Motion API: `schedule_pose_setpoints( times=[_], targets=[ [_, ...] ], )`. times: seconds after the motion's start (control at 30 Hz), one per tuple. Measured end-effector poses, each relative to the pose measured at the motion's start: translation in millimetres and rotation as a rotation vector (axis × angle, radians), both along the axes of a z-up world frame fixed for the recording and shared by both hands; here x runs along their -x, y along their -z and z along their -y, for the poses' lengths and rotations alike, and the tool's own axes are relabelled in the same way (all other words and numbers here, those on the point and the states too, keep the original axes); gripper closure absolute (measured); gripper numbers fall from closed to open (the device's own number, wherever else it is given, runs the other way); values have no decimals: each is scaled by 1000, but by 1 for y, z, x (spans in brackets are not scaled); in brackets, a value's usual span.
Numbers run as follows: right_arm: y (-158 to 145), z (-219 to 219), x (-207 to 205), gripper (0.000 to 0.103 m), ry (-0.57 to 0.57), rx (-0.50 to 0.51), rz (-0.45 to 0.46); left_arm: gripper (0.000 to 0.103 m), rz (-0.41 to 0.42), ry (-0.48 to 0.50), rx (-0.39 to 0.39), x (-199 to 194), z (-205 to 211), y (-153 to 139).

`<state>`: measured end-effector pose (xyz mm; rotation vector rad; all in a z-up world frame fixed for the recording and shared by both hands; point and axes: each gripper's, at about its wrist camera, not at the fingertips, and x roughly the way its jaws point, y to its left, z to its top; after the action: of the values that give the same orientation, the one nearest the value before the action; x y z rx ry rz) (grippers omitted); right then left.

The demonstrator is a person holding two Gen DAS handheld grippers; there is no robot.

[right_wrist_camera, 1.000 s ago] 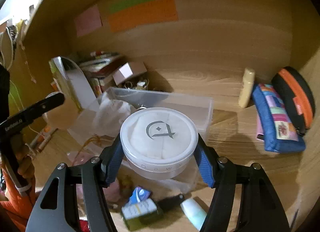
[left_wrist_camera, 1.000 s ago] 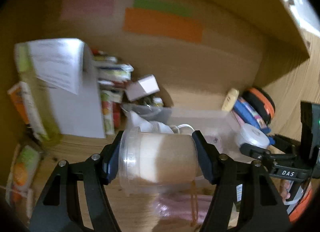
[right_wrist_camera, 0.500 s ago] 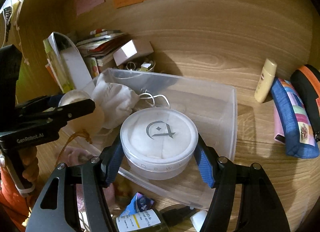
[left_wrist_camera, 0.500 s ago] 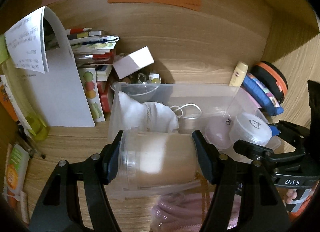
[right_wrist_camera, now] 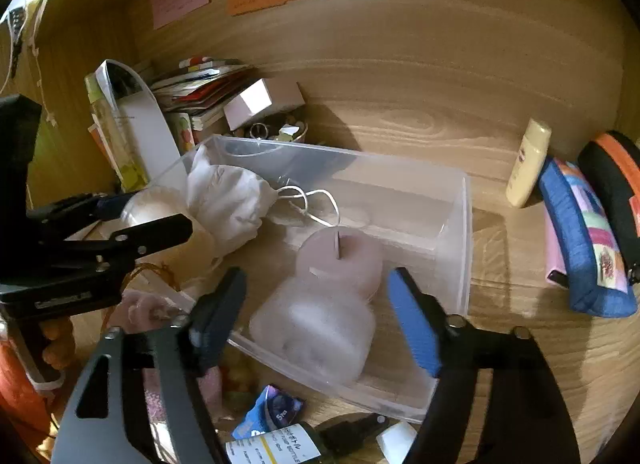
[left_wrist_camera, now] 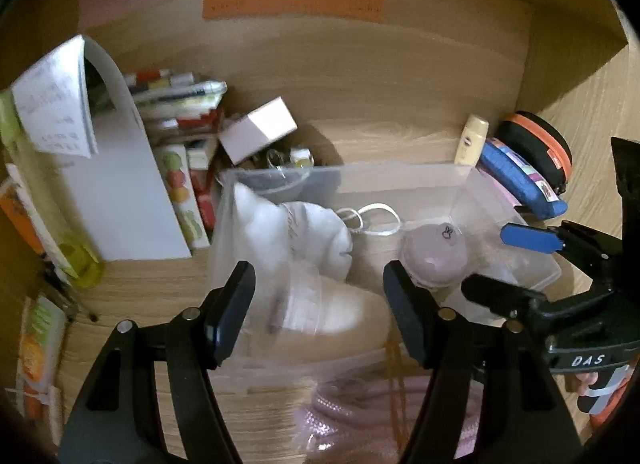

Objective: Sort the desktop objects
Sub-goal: 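Lower both held jars into the clear box and open both grippers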

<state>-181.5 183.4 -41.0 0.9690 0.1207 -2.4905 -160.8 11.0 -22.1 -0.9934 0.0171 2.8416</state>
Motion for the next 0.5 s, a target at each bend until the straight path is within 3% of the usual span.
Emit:
schedule_pose_setpoints(
  times=[0.3, 0.5],
  targets=[
    [-13, 2, -13, 20, -6, -8, -45, 29, -49, -15, -10, -21, 1, -22],
    [-28, -8, -30, 17, 10, 20, -52, 11, -103, -41, -5, -48, 2, -43]
  ],
)
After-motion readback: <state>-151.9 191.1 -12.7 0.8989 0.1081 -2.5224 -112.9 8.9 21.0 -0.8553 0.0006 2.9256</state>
